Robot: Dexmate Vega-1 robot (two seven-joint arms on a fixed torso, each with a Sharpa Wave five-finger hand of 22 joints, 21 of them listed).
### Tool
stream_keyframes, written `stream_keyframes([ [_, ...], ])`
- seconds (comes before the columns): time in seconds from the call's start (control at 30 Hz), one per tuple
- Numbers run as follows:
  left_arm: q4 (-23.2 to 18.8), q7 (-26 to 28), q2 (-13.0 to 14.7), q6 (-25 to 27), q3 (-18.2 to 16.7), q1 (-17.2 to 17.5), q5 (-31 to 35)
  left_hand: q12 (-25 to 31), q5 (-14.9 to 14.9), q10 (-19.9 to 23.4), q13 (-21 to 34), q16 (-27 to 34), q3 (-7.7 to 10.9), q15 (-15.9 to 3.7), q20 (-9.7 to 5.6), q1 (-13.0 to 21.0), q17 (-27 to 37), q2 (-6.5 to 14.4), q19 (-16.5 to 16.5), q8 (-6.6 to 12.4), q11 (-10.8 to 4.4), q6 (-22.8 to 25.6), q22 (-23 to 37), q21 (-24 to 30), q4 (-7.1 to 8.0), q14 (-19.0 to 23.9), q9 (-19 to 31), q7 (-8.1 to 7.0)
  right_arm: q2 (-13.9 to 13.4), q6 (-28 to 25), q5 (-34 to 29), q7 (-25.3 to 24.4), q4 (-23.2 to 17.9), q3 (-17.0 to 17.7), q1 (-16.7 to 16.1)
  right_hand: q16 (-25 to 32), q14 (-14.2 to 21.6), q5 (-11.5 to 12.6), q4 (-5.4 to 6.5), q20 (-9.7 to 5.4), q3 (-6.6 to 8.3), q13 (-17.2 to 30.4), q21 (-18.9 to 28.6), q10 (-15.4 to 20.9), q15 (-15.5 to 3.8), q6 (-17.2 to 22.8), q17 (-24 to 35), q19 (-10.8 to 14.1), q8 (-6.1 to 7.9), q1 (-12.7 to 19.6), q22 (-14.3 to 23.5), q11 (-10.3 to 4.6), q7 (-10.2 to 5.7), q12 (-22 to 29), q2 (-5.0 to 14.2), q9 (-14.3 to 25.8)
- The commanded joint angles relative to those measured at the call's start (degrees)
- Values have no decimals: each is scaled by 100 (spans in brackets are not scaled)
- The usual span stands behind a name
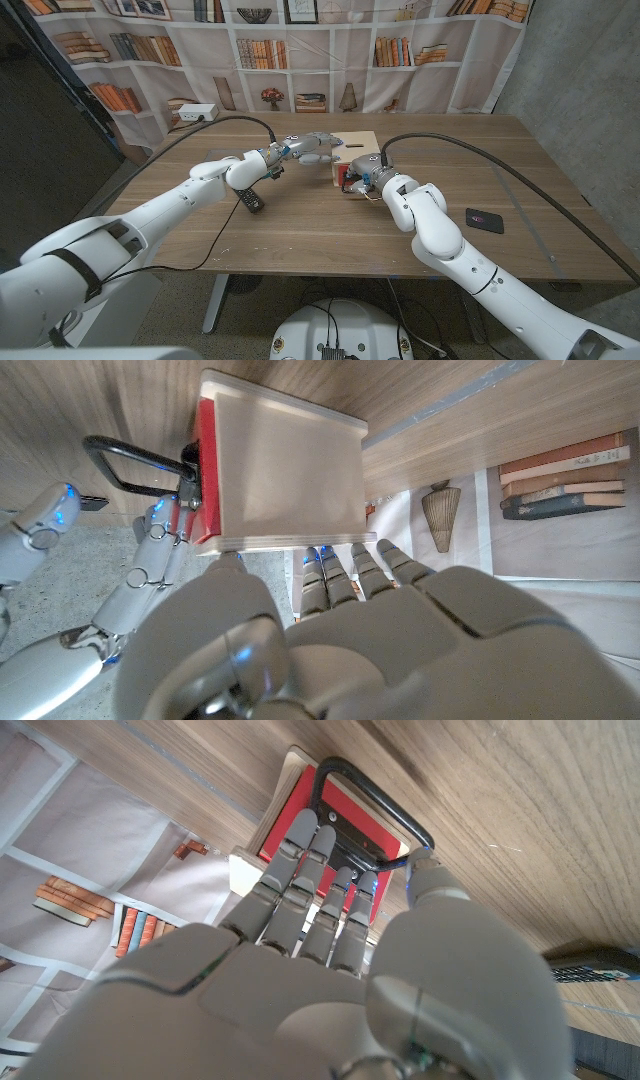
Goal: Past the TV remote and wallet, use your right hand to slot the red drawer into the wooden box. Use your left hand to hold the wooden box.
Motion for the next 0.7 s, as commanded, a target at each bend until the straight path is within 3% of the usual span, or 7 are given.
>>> stream_keyframes([
  [0.03, -178, -87, 52, 72, -53, 90, -33, 29, 14, 71, 31, 19, -10, -241, -143, 2, 20, -37, 34, -17, 0, 52, 16, 4, 48, 69, 20, 17, -37, -9, 42, 43, 88, -41, 85, -1, -53, -3, 0, -631, 37, 10, 52, -182, -583, -61, 17, -48, 7, -66, 15, 31, -9, -49, -3, 11],
  [0.2, -157, -112, 38, 70, -60, 86, -54, 25, 15, 73, 31, 18, -10, -238, -143, -1, 20, -39, 34, -19, 8, 57, 16, 3, 48, 71, 20, 9, -39, -6, 43, 52, 148, -72, 140, 7, -69, -4, -10, -613, 59, 0, 57, -592, -571, -185, 11, -63, 9, -90, 14, 102, -90, -75, -10, 16],
  [0.33, -91, -116, 8, 38, -52, 57, -67, 24, 16, 77, 31, 17, -10, -240, -147, -3, 20, -39, 36, -23, -3, 58, 15, 3, 48, 74, 20, 15, -55, -23, 42, 53, 154, -75, 150, 13, -87, -9, -16, -599, 70, -4, 60, -877, -543, -503, 4, -78, -48, -122, 13, 145, -97, -60, -30, 22],
  [0.57, 21, -124, -43, -6, -32, 8, -94, 20, 17, 80, 31, 14, -10, -233, -146, -6, 20, -41, 38, -30, 3, 53, 15, 2, 48, 73, 20, 23, -78, -56, 16, 39, 115, -75, 138, 24, -75, -11, -16, -587, 77, -6, 58, -947, -539, -541, 2, -93, -20, -138, 12, 161, -98, -36, -33, 25],
  [0.7, 60, -110, -63, -20, -29, -22, -100, 13, 18, 68, 31, 11, -10, -237, -140, -7, 20, -41, 44, -33, 29, 53, 15, 4, 48, 68, 20, 27, -102, -103, -16, -2, -6, -38, 62, 39, -54, -13, -7, -592, 87, -7, 65, -780, -553, -465, 0, -90, 44, -166, 14, 146, -108, 66, -25, 30],
])
